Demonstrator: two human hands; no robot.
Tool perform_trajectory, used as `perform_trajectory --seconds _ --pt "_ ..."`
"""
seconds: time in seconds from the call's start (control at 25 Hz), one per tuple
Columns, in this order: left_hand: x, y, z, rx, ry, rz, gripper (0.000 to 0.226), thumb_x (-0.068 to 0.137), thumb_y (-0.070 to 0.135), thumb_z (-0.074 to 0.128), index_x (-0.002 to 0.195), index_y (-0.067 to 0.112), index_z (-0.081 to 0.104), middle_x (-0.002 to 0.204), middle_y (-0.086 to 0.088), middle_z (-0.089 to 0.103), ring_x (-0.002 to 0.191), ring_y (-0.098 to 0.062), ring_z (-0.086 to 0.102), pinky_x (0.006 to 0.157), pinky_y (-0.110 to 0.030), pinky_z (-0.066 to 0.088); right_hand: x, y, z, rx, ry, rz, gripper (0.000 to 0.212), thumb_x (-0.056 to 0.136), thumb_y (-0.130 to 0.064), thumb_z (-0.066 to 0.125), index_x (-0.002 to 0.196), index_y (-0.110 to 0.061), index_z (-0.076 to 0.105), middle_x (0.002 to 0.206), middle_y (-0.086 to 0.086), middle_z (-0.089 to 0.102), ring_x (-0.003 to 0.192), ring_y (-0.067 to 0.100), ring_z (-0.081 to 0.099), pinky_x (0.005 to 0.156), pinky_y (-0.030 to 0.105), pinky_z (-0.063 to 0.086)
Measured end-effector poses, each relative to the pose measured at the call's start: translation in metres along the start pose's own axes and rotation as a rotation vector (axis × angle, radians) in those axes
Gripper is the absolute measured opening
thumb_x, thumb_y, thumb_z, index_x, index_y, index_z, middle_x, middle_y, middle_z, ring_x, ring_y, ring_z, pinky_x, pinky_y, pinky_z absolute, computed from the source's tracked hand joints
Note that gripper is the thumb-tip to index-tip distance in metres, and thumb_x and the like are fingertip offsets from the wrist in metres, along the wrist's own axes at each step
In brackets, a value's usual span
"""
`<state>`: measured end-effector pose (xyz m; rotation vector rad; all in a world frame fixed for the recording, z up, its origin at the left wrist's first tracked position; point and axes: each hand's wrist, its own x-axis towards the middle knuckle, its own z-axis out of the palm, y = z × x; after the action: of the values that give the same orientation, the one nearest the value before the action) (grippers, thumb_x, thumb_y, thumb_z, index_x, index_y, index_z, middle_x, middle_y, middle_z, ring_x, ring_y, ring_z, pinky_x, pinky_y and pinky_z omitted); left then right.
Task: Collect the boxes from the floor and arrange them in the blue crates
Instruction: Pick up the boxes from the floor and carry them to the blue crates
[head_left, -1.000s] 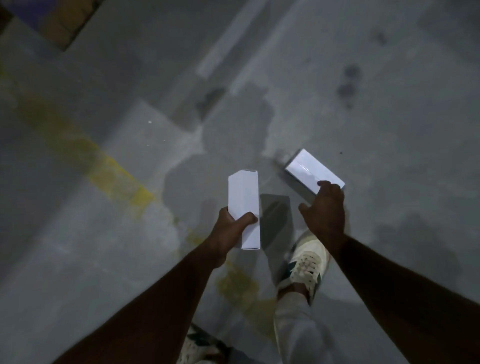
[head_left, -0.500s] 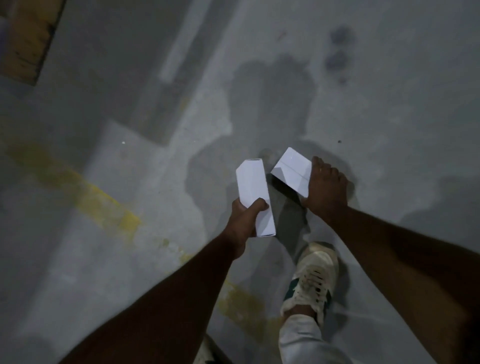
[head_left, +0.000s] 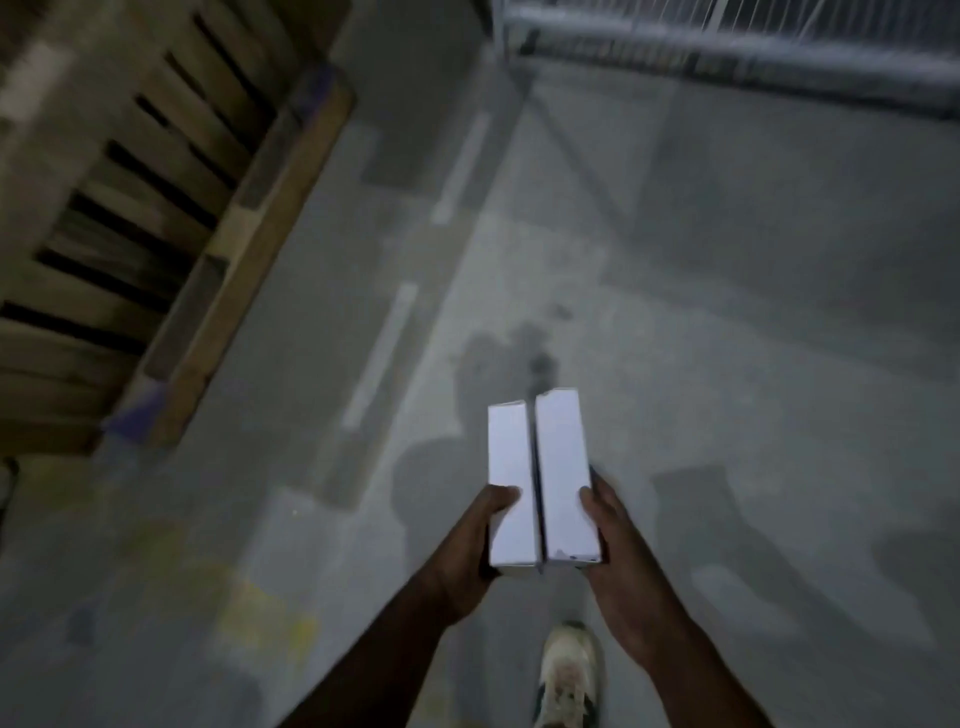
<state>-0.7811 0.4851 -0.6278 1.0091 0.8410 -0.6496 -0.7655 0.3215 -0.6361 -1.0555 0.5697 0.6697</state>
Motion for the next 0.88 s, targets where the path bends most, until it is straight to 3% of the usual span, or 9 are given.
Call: perform_trajectory --seconds 0.08,0.16,0.24,0.44,0.6,0.76,0.88 --pt "-0.049 0.063 0.043 0.076 -0.047 0.125 0.055 0.085 0.038 0.062 0.134 0.015 0.058 0.125 -0.012 0.07 0.109 -0.03 0.069 0.076 -0.037 0.059 -0.037 -0.062 0.032 -0.11 -0.032 -0.095 0.061 0.086 -0.05 0.065 0.143 -0.034 0.048 0.138 -0.01 0.061 0.127 0.015 0.058 0.109 0.048 0.044" --pt "-0.099 0.122 0.079 0.147 -0.078 0.261 0.056 0.088 0.04 0.063 0.138 0.016 0.053 0.131 -0.01 0.067 0.119 -0.03 0.065 0.092 -0.043 0.057 -0.072 -0.125 0.065 -0.188 -0.016 -0.194 0.072 0.078 -0.072 0.062 0.141 -0.042 0.047 0.143 -0.017 0.055 0.132 0.011 0.052 0.113 0.049 0.039" --pt "-0.146 0.169 0.107 0.21 -0.125 0.361 0.06 0.088 0.04 0.068 0.14 0.017 0.051 0.132 -0.01 0.067 0.12 -0.031 0.065 0.099 -0.049 0.054 -0.103 -0.179 0.093 -0.23 -0.04 -0.288 0.077 0.075 -0.081 0.055 0.142 -0.043 0.047 0.145 -0.017 0.052 0.134 0.01 0.05 0.113 0.046 0.038" --pt "-0.224 0.247 0.148 0.318 -0.244 0.431 0.056 0.085 0.04 0.069 0.136 0.024 0.052 0.126 -0.006 0.07 0.114 -0.028 0.068 0.092 -0.046 0.057 -0.169 -0.279 0.138 -0.285 -0.016 -0.436 0.054 0.087 -0.067 0.047 0.135 -0.044 0.05 0.137 -0.018 0.057 0.123 0.002 0.056 0.098 0.028 0.047" --pt "-0.253 0.303 0.176 0.403 -0.315 0.501 0.059 0.084 0.037 0.072 0.137 0.027 0.049 0.126 0.0 0.07 0.114 -0.022 0.069 0.094 -0.042 0.057 -0.207 -0.333 0.164 -0.301 0.044 -0.525 0.047 0.084 -0.06 0.049 0.129 -0.047 0.051 0.128 -0.02 0.062 0.116 -0.001 0.06 0.096 0.026 0.046" --pt "-0.271 0.363 0.209 0.517 -0.38 0.551 0.071 0.077 0.048 0.078 0.139 0.031 0.046 0.127 0.005 0.069 0.112 -0.021 0.069 0.097 -0.053 0.055 -0.232 -0.383 0.185 -0.294 0.085 -0.636 0.043 0.084 -0.059 0.051 0.126 -0.053 0.049 0.122 -0.029 0.063 0.109 -0.01 0.06 0.088 0.018 0.048" --pt "-0.279 0.397 0.24 0.575 -0.388 0.559 0.083 0.071 0.063 0.076 0.141 0.035 0.041 0.128 0.008 0.068 0.109 -0.017 0.07 0.092 -0.047 0.059 -0.245 -0.418 0.19 -0.276 0.084 -0.726 0.049 0.085 -0.052 0.062 0.13 -0.051 0.045 0.124 -0.032 0.059 0.106 -0.015 0.059 0.078 0.006 0.049"
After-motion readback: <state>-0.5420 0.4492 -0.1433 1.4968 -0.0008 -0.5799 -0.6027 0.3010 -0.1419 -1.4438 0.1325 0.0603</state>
